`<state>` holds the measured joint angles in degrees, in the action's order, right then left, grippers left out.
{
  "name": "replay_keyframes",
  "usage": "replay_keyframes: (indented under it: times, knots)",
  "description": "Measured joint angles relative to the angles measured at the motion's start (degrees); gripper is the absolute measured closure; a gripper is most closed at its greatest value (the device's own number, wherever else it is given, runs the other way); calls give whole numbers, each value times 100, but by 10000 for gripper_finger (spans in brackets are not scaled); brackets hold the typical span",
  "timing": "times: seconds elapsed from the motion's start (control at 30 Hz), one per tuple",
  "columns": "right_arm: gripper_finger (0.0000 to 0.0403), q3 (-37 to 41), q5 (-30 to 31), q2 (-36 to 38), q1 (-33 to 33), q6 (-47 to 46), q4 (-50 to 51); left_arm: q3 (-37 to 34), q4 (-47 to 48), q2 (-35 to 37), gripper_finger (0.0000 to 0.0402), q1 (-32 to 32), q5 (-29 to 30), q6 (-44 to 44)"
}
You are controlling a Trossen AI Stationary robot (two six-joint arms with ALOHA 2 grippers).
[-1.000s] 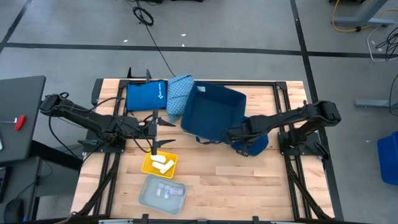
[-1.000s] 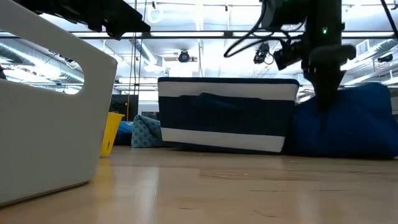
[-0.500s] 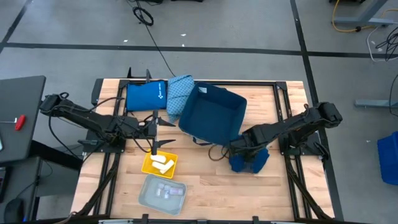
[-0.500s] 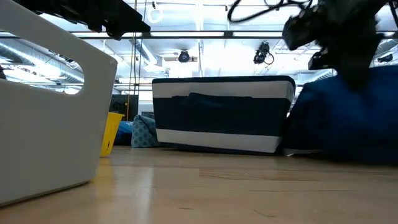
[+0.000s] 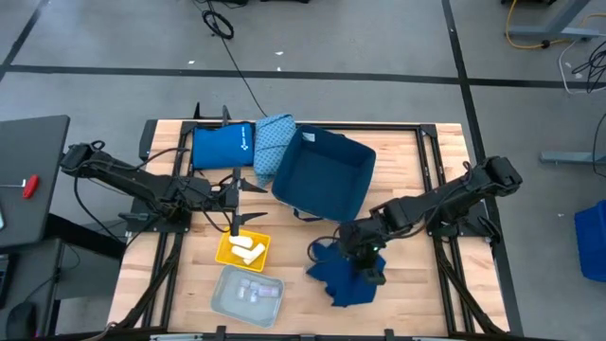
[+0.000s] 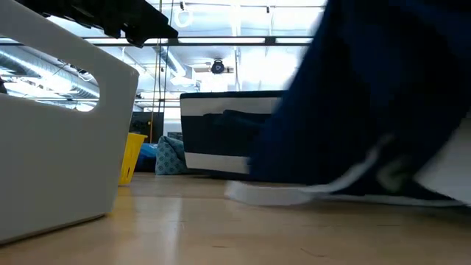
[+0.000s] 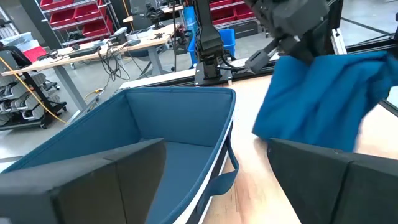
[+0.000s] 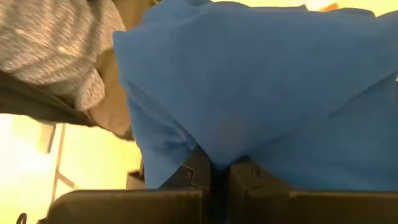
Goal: Pick & place medical supplies in basket/bin
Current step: Put the dark blue patient gown into the blue bin
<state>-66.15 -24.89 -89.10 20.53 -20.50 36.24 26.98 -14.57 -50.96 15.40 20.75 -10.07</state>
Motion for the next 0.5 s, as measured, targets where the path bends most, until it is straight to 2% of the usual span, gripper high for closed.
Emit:
replay_keyframes:
  times: [0.37, 0.5]
  knots:
    - [388, 0, -100, 0, -13, 586, -1684, -2, 0, 2, 119, 0, -2, 0]
    - [388, 0, 199, 1, -27, 951, -2205, 0, 0, 0, 119, 0, -1, 0]
